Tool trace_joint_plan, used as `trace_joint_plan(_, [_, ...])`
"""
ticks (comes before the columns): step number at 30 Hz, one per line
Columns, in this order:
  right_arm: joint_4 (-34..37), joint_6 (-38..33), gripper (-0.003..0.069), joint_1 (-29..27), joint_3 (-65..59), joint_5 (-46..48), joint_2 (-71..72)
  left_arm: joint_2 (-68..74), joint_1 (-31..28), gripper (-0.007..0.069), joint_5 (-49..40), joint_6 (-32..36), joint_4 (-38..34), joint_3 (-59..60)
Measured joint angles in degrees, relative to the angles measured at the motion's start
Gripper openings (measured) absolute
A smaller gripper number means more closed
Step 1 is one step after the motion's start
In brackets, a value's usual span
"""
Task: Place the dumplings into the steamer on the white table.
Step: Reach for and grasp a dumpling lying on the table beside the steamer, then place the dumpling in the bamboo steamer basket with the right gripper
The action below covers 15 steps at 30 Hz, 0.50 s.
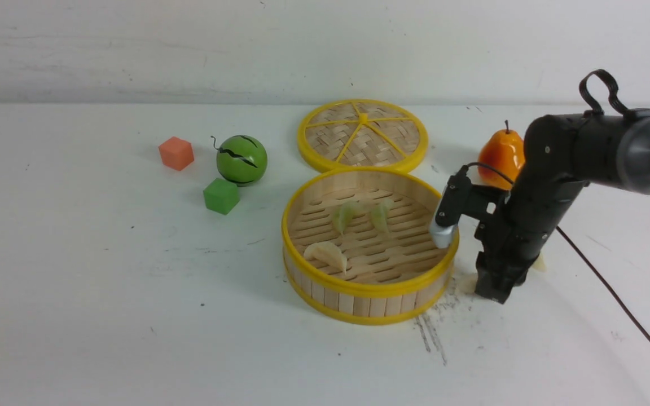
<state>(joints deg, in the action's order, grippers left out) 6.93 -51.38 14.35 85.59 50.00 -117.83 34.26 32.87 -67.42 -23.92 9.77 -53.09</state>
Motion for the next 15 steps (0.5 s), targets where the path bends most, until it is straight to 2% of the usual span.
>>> trace_joint_plan(7, [-4.5,6.8,0.0181,5.1,0.5,2.9,7.0,0.0,0.0,0.0007,0.0,0.0,2.2,0.0])
trace_joint_plan(10, [-4.6,12.7,0.0181,8.7,3.8,4.5,10.0,0.0,0.0,0.0011,0.5,0.0,2.8,0.0])
trace_joint_plan(11, [-4.6,12.7,0.0181,9.0,3.8,4.5,10.1,0.0,0.0,0.0011,0.5,0.0,2.8,0.0])
trace_joint_plan(15, [-4.2,24.4,0.0181,12.8,7.6,3.3,9.4,0.0,0.0,0.0015,1.2,0.0,3.0,0.0])
